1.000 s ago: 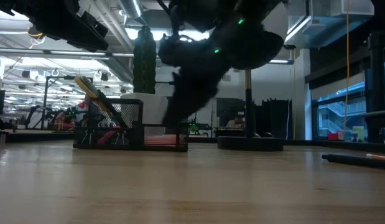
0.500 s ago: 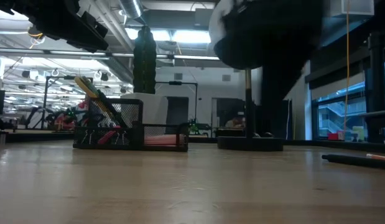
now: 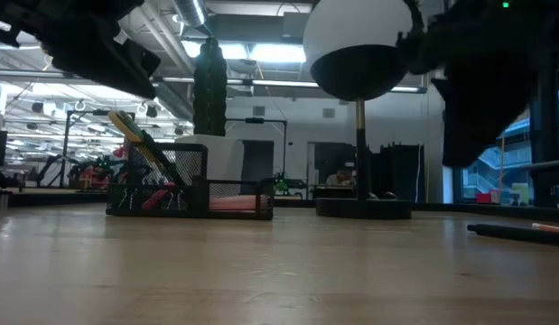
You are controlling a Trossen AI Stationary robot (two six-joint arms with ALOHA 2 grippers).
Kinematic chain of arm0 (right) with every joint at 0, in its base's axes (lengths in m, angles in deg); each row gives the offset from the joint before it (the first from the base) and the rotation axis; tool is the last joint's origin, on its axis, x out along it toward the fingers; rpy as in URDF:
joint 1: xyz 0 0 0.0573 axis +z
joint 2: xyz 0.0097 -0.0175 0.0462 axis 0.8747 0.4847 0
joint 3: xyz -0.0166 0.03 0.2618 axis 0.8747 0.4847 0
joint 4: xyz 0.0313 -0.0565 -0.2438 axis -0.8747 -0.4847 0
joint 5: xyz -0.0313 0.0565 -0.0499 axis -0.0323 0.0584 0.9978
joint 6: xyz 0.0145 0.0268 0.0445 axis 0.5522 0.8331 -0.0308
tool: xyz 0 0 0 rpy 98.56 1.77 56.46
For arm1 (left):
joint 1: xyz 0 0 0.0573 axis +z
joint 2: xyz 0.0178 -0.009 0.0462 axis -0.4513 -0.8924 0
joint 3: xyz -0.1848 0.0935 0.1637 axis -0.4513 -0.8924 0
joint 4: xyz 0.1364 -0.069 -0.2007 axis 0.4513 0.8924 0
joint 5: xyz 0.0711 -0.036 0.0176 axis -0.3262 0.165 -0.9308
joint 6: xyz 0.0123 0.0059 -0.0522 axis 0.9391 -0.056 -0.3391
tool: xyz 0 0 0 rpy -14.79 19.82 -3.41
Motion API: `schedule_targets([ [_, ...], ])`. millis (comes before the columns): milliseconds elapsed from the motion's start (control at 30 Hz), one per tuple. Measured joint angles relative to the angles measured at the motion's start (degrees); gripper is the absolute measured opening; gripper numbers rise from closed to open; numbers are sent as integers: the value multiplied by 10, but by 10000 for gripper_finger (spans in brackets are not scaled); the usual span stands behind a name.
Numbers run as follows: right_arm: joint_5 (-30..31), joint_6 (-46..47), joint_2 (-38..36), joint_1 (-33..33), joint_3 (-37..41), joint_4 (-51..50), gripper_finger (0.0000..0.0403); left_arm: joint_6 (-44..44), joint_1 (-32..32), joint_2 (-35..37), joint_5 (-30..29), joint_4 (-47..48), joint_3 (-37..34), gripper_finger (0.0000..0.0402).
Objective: Pick and place office supplies into organizer
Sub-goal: Put the black pen into the black desk organizer
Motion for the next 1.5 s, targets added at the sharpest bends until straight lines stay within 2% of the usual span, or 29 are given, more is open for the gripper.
schedule_targets([
  [167, -9, -14, 1, -7, 40, 53, 198, 6, 0, -13, 0, -1, 0, 61],
  [367, -12, 14, 2, -21, 62, 61, 198, 7, 0, -14, 0, -11, 0, 61],
  [500, -43, 12, 2, -31, 85, 98, 198, 8, 0, -14, 0, -19, 0, 61],
  [733, -52, 17, 2, -33, 121, 155, 198, 16, 0, -14, 0, -21, 0, 61],
  [1000, -84, 28, 2, -33, 123, 154, 198, 16, 0, -14, 0, -21, 0, 61],
  [1500, -82, 26, 23, -32, 121, 153, 198, 16, 0, -14, 0, -21, 0, 61],
])
